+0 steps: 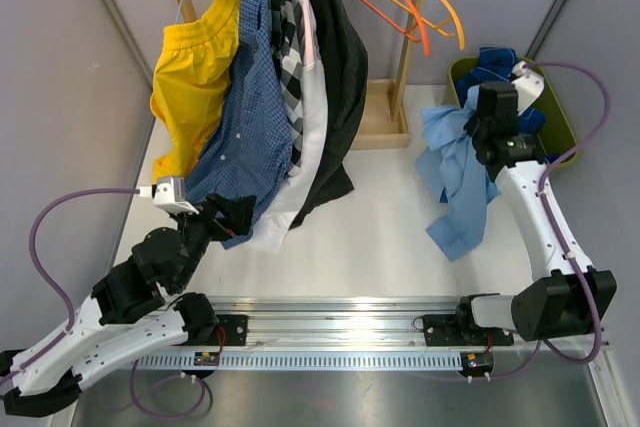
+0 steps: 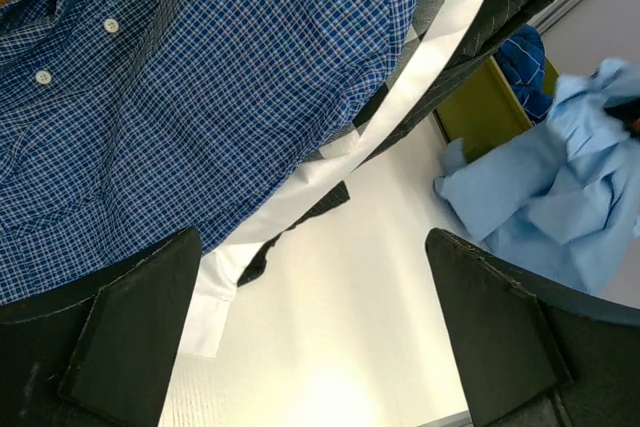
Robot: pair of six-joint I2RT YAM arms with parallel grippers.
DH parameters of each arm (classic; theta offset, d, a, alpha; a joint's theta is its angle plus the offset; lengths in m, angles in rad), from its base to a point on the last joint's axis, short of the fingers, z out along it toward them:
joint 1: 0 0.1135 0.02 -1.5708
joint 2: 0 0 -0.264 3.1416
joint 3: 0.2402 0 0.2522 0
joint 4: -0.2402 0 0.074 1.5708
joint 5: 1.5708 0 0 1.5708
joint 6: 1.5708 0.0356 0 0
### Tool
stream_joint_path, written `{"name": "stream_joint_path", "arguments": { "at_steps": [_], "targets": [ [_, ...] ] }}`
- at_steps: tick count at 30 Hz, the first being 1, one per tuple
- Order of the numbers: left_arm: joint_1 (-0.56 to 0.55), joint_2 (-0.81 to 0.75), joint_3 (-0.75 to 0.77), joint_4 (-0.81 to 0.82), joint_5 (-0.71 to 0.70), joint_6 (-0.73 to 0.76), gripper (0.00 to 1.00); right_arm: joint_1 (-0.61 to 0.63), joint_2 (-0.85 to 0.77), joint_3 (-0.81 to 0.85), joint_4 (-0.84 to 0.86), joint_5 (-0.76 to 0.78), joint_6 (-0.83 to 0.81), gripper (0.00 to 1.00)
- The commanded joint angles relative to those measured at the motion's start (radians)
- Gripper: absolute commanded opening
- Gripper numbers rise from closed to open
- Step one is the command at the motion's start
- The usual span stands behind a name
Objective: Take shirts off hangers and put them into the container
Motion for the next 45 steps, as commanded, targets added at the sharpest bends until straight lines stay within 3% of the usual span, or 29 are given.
{"name": "stream_joint_path", "arguments": {
  "at_steps": [1,10,19,25,31,39,42,45],
  "targets": [
    [0.0,0.029,0.031,0.068,0.017,0.022,0.99,-0.057,0.033,0.164,0.091,0.019,-0.062,0.0],
    [0.0,0.003,0.025,0.05,0.017,0.013,0.99,-0.189,0.339,0.803,0.108,0.031,-0.17,0.0],
    [0.0,-0.008,0.045,0.015,-0.009,0.019,0.99,-0.258,0.475,1.014,0.288,0.069,-0.216,0.0],
    [0.0,0.013,0.052,0.019,-0.015,0.03,0.99,-0.29,0.408,0.864,0.642,0.048,-0.244,0.0],
    [0.0,0.049,0.065,0.035,-0.017,0.044,0.99,-0.301,0.452,0.988,0.714,0.02,-0.314,0.0],
    [0.0,0.085,0.057,0.073,-0.006,0.062,0.99,-0.315,0.44,0.935,0.753,0.014,-0.342,0.0],
    [0.0,0.09,0.051,0.082,-0.002,0.056,0.99,-0.319,0.424,0.835,0.717,0.031,-0.31,0.0],
    [0.0,0.081,0.039,0.082,0.003,0.044,0.99,-0.322,0.372,0.607,0.772,0.053,-0.261,0.0]
  ]
}}
